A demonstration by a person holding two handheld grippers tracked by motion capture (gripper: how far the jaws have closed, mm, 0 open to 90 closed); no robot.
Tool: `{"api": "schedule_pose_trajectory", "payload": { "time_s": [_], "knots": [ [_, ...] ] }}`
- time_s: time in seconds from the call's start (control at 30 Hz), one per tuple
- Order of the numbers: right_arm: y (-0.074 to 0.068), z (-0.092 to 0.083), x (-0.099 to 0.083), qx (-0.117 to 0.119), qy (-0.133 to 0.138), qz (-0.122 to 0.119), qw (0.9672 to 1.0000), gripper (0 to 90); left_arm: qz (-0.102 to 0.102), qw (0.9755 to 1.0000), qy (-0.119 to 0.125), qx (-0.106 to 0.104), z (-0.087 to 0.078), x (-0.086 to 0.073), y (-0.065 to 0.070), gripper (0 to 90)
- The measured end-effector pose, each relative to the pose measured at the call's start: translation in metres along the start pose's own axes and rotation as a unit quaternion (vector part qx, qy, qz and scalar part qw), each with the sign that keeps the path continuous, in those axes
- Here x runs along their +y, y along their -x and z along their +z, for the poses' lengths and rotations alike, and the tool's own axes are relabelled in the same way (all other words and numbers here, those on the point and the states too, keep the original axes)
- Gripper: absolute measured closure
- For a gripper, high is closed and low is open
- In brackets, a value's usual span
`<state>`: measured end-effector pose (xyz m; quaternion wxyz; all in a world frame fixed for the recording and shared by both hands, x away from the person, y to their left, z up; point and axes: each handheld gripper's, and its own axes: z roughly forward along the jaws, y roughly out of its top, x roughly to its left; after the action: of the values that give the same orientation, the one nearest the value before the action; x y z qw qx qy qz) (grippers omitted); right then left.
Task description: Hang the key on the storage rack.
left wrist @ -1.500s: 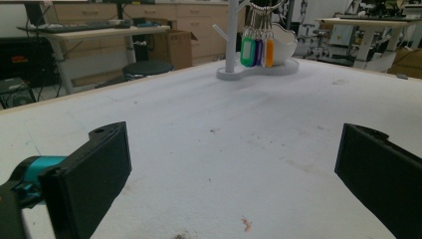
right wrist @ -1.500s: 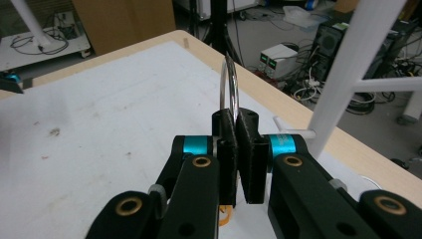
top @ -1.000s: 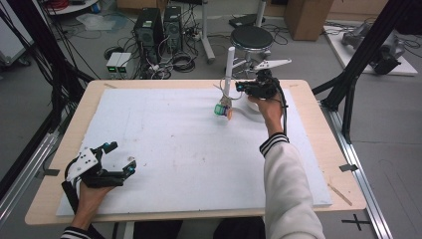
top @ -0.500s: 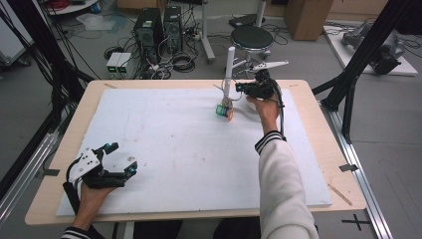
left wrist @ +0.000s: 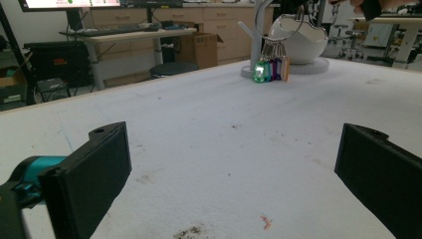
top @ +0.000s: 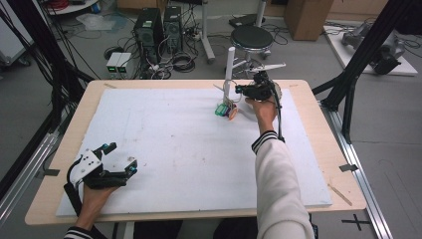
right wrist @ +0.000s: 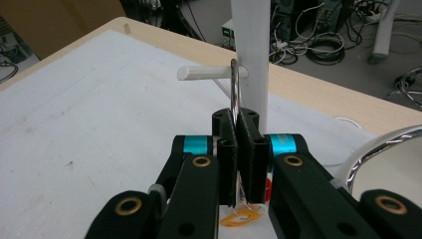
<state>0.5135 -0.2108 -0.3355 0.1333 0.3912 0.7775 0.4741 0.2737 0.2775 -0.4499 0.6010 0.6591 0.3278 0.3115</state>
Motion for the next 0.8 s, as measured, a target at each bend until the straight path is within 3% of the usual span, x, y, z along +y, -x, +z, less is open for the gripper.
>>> {"api": "schedule_pose_trajectory", "payload": {
  "time_s": [0.3, 0.33, 0.47, 0.53, 0.57, 0.6, 0.63, 0.73, 0.8],
  "knots": [
    [0.0, 0.005, 0.0, -0.005, 0.001, -0.002, 1.0, 83.7, -0.007, 0.9999, 0.014, -0.002, -0.002, -0.001, -0.001, 1.8],
    [0.0, 0.005, 0.0, -0.013, 0.008, 0.0, 0.9999, 75.2, -0.007, 0.9999, 0.014, -0.003, -0.002, -0.001, -0.001, 1.8],
    [0.001, 0.002, 0.0, -0.014, 0.009, -0.001, 0.9999, 69.2, -0.006, 0.9999, 0.014, -0.005, -0.003, -0.001, -0.002, 1.8],
    [-0.001, -0.002, 0.001, -0.016, 0.009, -0.002, 0.9998, 57.1, -0.006, 0.9999, 0.015, -0.006, -0.003, -0.001, -0.002, 1.7],
    [-0.001, -0.002, 0.001, -0.016, 0.009, -0.002, 0.9998, 57.1, -0.007, 0.9998, 0.015, -0.007, -0.003, -0.001, -0.002, 1.7],
    [-0.003, -0.008, 0.002, -0.011, 0.011, -0.008, 0.9998, 48.1, -0.008, 0.9998, 0.017, -0.008, -0.003, -0.001, -0.002, 1.8],
    [-0.003, -0.008, 0.002, -0.011, 0.011, -0.008, 0.9998, 48.1, -0.01, 0.9997, 0.019, -0.009, -0.004, -0.001, -0.003, 1.8],
    [-0.011, -0.019, 0.004, -0.019, 0.019, -0.018, 0.9995, 32.2, -0.014, 0.9995, 0.026, -0.01, -0.005, -0.002, -0.003, 1.8],
    [-0.018, -0.029, 0.002, -0.025, 0.042, -0.03, 0.9983, 20.6, -0.016, 0.9993, 0.032, -0.011, -0.006, -0.002, -0.004, 1.8]
  ]
}}
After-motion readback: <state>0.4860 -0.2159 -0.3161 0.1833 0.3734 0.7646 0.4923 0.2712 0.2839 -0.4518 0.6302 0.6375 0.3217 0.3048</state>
